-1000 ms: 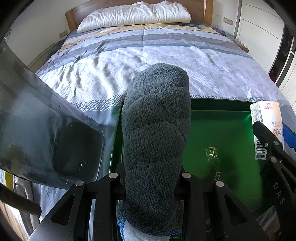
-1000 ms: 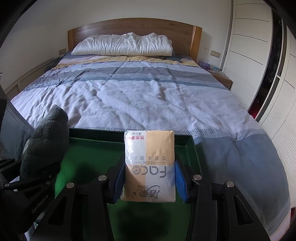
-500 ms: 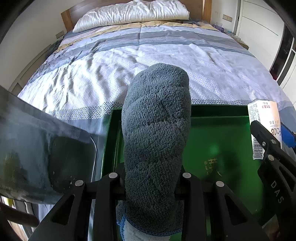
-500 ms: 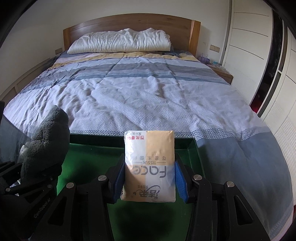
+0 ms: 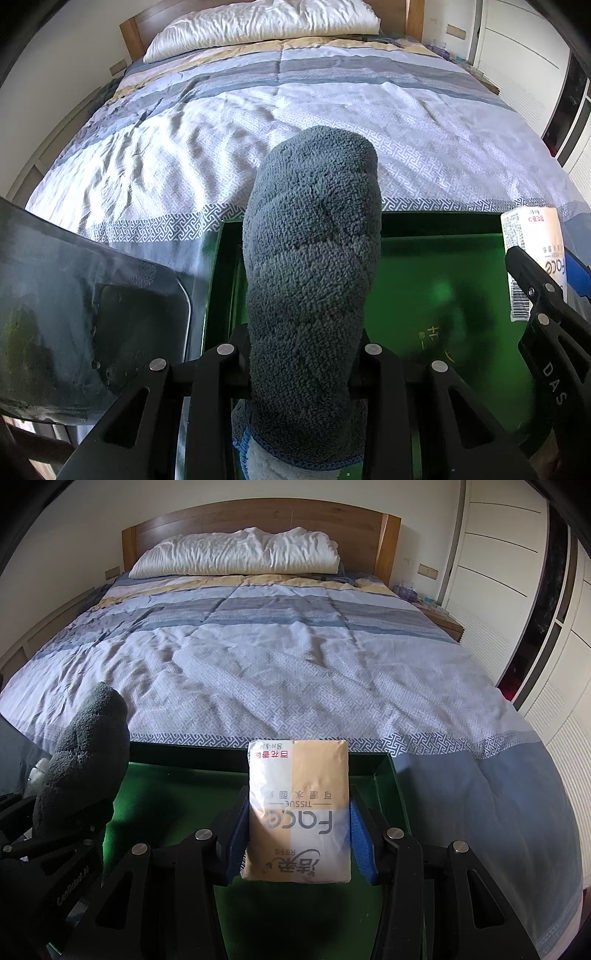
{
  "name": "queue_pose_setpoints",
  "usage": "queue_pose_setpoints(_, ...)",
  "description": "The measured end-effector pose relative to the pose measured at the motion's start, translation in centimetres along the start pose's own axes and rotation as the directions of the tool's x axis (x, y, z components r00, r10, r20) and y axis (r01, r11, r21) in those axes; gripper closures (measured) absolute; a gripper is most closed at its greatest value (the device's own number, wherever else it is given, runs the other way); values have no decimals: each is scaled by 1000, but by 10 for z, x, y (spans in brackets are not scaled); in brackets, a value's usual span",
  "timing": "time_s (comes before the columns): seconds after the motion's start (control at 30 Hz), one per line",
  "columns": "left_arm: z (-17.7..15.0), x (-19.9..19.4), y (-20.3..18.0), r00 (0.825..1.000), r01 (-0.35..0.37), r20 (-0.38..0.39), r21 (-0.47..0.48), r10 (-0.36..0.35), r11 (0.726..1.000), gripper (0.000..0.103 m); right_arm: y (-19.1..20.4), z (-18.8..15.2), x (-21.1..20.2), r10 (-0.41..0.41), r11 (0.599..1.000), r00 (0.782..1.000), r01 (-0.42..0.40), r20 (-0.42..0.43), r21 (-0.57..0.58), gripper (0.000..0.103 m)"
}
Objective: Organize soft objects
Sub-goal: 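Hold the towel and tissue pack above the green tray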
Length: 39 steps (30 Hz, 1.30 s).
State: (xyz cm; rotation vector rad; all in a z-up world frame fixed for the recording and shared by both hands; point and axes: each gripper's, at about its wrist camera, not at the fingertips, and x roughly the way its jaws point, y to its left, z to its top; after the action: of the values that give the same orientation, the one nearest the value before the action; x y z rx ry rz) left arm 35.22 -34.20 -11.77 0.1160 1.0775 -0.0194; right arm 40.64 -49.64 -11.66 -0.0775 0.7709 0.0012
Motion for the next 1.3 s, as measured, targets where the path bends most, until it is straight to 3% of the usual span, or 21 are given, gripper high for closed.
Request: queue_pose_setpoints(1.3,-2,10,-2,1000,-8,-4,11,8,1000,75,6,1,17,-15,999,999,14,-43,-34,53)
